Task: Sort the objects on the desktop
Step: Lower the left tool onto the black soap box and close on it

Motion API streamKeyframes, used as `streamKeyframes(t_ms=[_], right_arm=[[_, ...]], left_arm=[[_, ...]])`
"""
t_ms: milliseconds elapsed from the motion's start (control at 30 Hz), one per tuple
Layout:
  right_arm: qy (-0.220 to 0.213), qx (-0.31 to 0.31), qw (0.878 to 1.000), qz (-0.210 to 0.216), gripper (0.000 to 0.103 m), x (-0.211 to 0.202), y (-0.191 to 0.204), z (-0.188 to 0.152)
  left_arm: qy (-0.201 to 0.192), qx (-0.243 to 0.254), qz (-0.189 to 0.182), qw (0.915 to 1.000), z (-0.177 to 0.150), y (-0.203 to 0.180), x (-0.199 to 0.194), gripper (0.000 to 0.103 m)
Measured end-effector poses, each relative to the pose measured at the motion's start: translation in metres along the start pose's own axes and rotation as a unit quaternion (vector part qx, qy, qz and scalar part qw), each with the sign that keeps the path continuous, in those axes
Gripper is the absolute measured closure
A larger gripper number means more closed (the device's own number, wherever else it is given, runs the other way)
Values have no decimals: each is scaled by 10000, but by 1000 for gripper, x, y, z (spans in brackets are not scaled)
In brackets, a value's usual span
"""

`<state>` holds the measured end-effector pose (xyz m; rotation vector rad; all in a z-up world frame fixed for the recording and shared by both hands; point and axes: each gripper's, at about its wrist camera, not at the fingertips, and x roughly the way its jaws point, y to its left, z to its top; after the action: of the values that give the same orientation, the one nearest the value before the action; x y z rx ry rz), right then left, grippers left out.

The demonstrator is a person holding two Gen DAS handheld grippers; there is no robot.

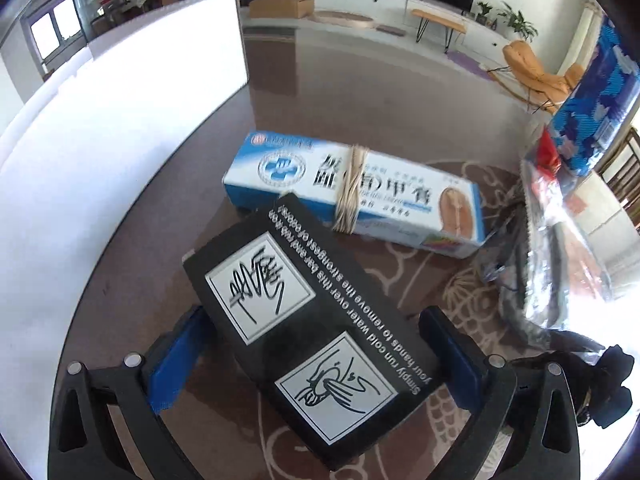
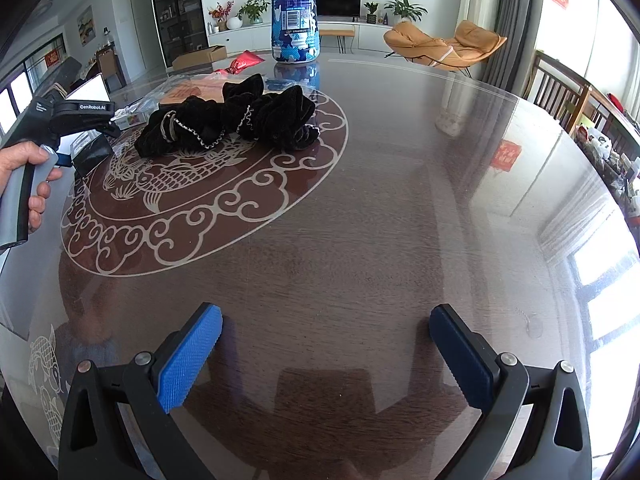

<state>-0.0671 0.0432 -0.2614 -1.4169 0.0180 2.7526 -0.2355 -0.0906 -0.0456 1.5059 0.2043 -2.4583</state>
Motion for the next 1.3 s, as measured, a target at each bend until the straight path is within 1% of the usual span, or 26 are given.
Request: streamKeyframes(t_ms=[33,100,467,867,967,1067,1133,1167,1200,1300], right_arm=[[2,0,10000,0,0,0,0,0],[-1,1,10000,1,0,0,0,0],[0,0,10000,-1,0,1,0,0],[0,0,10000,0,0,1,0,0],[0,0,10000,0,0,1,0,0],[0,0,10000,0,0,1,0,0],[0,0,10000,0,0,1,0,0],[0,0,10000,0,0,1,-1,0],[0,0,10000,0,0,1,0,0],[0,0,10000,0,0,1,0,0]], left_arm=[[-50,41,46,10000,-2,-1,-1,0],[-86,-32,-16,10000,-5,2,-2,0],[-205,496,-282,9982,-13,10,-4,0],[-370,558,-340,9972,-15,11,-2,0],[-328,623,-386,9968,-13,12,0,0],[-191,690,-417,9966,-12,14,-2,0],[-201,715,-409,9964,-14,15,-4,0],[-250,724,-417,9962,-17,17,-7,4],[-326,728,-426,9959,-20,19,-10,14],[-525,757,-479,9946,-28,24,-18,33]])
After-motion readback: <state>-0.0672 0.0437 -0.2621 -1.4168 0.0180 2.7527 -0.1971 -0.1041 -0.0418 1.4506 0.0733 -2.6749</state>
